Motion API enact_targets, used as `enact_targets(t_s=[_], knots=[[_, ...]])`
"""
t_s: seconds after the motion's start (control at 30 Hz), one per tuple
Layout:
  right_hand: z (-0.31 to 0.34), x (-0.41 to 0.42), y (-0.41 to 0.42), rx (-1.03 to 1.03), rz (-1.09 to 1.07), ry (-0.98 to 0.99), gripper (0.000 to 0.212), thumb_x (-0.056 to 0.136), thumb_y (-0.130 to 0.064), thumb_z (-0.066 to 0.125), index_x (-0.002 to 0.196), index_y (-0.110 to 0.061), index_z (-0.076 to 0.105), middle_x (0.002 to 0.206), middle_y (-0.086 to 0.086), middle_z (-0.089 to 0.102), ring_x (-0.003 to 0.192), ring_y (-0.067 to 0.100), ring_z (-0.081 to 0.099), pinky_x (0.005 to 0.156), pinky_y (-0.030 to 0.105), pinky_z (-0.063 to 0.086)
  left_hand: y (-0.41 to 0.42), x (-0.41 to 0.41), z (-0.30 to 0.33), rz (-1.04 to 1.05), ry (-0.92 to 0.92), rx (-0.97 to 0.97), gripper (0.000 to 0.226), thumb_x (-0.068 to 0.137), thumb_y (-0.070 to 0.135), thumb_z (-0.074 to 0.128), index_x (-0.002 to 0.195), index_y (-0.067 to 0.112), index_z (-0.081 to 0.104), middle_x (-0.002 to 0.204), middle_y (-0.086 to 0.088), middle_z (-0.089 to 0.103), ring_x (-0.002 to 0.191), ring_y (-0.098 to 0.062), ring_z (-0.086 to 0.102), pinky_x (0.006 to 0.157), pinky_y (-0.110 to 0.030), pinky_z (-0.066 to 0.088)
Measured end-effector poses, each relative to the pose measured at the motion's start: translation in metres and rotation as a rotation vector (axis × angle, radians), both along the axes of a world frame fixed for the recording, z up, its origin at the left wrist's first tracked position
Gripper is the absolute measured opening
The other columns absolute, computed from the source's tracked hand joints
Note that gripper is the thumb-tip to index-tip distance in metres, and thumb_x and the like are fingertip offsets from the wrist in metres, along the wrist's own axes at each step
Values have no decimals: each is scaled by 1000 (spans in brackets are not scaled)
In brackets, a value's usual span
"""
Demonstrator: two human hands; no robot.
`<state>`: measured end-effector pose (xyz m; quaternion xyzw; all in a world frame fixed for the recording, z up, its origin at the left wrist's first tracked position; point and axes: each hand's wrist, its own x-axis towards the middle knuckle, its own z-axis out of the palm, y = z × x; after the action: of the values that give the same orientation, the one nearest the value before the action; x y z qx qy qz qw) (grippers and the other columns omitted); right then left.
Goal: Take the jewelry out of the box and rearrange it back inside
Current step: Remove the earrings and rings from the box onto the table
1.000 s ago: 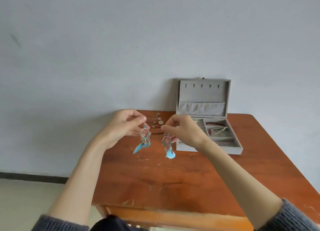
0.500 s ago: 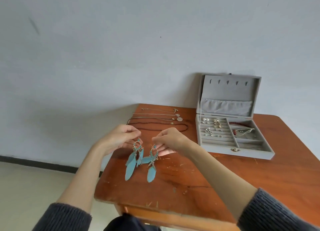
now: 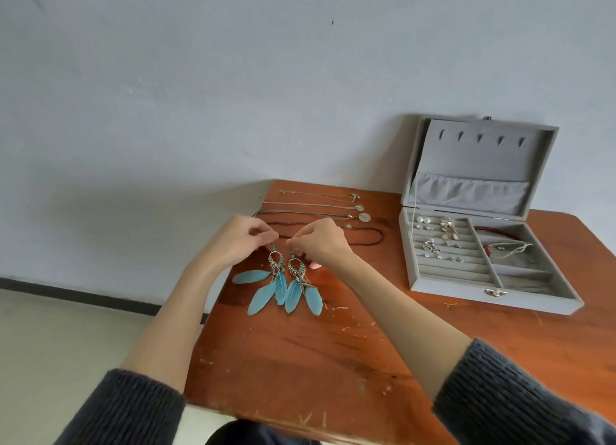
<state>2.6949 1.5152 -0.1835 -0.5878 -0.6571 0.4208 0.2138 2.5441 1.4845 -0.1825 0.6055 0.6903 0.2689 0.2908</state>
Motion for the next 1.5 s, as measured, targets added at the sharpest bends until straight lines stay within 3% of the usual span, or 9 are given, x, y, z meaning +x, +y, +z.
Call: enact_targets(t_s=[0.23,0.47,0.7,0.83,0.93,1.03,1.17,1.37,1.5], knots=[[-5,-5,10,12,-51,-78,12,82,-25,66,76,-16,71,63,-1,61,52,11,51,55,27,49,9,6,-6,81,62,23,25,86,29,62,104,14,70,114,-6,65,105,-20,58,86,-30,45],[-6,-5,11,6,-54,-78,19,82,-28,66,80,-11,72,71,4,69,55,14,58,64,30,57,8,6,-4,88,91,50,22,89,25,58,107,16,68,116,-3,64,107,-17,56,84,-25,43],[13,29,-7,-26,-39,102,16,93,-22,53,92,-10,64,68,3,64,50,12,57,47,18,53,-8,21,3,58,94,167,23,93,27,52,111,20,65,108,3,66,103,-12,58,88,-26,44],[31,71,-22,34,-42,172,15,93,-16,53,98,-7,64,70,6,64,53,13,56,51,22,54,-18,50,12,-40,102,238,20,93,26,52,107,22,65,93,9,66,87,-3,58,79,-19,42],[45,108,-27,147,-41,171,12,91,-15,55,96,-8,64,74,10,66,58,18,59,60,30,56,-17,78,20,-106,184,289,21,93,27,51,109,23,63,99,11,62,87,-4,54,76,-18,41],[51,148,-23,282,-63,75,11,90,-17,56,95,-11,64,80,14,69,69,25,65,71,38,55,-8,112,30,-183,288,405,23,93,25,52,113,20,61,100,7,62,90,-10,56,80,-27,47],[44,193,-5,372,-140,-52,15,89,-19,57,101,-13,64,84,7,67,80,22,62,77,36,51,13,155,32,-271,402,531,23,93,23,51,113,17,60,103,6,58,98,-12,53,82,-28,47],[20,217,25,450,-152,-175,20,88,-17,59,106,-14,67,94,3,70,91,18,62,85,31,48,49,206,10,-278,529,569,29,91,23,55,118,12,61,108,-3,56,103,-20,50,85,-30,45],[5,211,47,496,-128,-278,22,86,-21,60,106,-19,69,106,2,68,104,24,58,94,40,44,67,218,0,-237,566,509,31,89,26,59,117,13,62,108,-7,51,103,-25,46,85,-36,45]])
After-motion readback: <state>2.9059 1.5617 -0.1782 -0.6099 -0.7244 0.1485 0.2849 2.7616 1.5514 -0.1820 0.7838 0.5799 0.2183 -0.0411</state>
